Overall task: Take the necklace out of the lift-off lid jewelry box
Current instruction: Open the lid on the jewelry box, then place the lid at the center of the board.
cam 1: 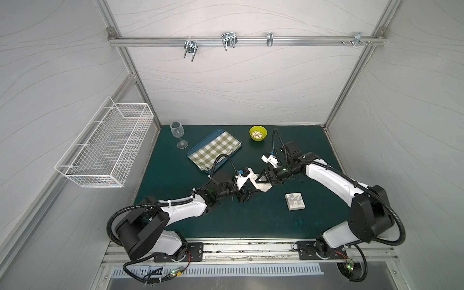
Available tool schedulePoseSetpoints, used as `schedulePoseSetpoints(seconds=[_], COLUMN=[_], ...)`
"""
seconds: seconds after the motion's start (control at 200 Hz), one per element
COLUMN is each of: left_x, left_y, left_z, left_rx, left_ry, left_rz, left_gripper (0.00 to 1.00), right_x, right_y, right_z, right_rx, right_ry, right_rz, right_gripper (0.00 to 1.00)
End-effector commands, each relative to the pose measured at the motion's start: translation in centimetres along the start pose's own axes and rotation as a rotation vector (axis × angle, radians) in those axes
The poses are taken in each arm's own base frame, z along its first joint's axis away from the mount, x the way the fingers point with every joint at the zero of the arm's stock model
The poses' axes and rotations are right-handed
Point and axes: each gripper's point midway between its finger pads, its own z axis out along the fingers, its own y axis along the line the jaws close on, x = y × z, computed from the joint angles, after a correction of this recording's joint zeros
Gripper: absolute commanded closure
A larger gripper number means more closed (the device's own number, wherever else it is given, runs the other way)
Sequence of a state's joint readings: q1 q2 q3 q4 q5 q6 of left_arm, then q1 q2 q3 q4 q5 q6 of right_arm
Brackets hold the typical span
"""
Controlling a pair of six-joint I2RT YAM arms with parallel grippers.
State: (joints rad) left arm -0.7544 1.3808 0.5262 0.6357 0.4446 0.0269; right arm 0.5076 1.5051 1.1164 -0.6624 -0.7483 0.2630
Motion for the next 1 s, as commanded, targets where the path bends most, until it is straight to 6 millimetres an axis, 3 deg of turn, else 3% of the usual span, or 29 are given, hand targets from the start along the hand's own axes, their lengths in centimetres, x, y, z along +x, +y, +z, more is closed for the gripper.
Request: schedulePoseSetpoints(seconds=[0.0,0.375,0.67,0.79,0.995], left_x=[-1.6,-1.0,-0.7,-0.4,-0.4], left_y=[-0.2,0.3,0.9,0.9,0.8], left_z=[-0.5,-1.2,-2.0,-2.6,-3.5], left_rx=[-0.009,-0.058,-0.11,-0.125,-0.144], left_ry=[-0.064,-0.087,-0.123,-0.131,-0.142], left_rz=[0.07,0.075,0.073,0.071,0.083], left_gripper=[0.5,0.54,0.58,0.58,0.59], right_x=[-0.9,-1.7,-3.0,-4.2,-6.3], right_y=[1.9,2.7,1.8,-0.7,-9.9], right_z=[-0.6,-1.2,-2.1,-3.2,-4.7], right_rx=[-0.058,-0.087,-0.046,0.045,0.309], right_ry=[-0.012,-0.021,-0.057,-0.1,-0.129], right_rz=[-0.033,-0.029,-0.032,-0.012,0.112], right_gripper=[0.3,0.28,0.29,0.28,0.28])
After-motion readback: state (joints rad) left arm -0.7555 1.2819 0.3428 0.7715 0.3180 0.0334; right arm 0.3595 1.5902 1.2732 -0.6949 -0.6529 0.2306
